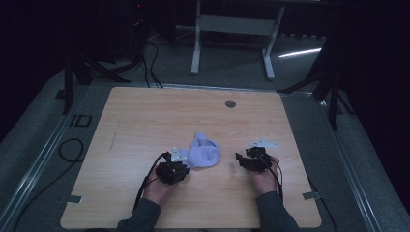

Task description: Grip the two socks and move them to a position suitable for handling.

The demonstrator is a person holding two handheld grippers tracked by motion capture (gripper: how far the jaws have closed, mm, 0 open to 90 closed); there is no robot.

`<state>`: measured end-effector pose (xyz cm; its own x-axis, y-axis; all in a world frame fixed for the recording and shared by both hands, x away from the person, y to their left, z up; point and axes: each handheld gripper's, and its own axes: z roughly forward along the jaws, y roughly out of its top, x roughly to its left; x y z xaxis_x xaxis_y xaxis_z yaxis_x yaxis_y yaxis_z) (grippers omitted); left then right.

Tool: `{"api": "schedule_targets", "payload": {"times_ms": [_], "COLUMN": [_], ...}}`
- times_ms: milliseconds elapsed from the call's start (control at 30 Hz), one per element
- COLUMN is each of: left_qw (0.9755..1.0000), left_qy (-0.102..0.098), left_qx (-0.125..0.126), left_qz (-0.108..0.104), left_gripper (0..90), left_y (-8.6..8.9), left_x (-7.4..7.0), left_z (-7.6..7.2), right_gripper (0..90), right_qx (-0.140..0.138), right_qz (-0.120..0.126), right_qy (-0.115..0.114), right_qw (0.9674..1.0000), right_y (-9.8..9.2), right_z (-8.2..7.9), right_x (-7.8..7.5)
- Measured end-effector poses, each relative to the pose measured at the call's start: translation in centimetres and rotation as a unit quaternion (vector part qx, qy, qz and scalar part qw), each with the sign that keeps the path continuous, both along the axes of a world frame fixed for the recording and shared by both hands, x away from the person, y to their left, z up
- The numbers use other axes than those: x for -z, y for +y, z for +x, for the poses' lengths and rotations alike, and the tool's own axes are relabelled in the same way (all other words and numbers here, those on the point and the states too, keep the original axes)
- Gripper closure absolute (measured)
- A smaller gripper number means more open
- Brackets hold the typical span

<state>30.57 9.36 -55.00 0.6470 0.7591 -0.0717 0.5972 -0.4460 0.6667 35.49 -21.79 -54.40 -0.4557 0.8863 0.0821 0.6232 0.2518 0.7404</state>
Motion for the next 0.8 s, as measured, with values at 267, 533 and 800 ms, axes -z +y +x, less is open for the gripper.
{"api": "schedule_targets", "payload": {"times_ms": [267,533,800], "left_qw": [0.9999,0.9999,0.9995], "left_qy": [0.011,0.01,0.016], "left_qx": [-0.003,0.004,0.026], "left_qz": [-0.003,0.0,0.002], "left_gripper": [80.3,82.7,84.9], "left_y": [0.6,0.8,1.0], "left_x": [0.4,0.4,0.3], "left_z": [0.1,0.1,0.0], "right_gripper": [55.0,60.7,86.6], "right_qx": [-0.053,-0.075,-0.086], "right_qz": [0.025,0.031,0.026], "right_qy": [0.0,0.01,0.02], "right_qw": [0.9983,0.9967,0.9958], "right_y": [3.6,6.2,7.1], "right_z": [2.1,3.8,4.6], "right_x": [-1.7,-1.7,-1.5]}}
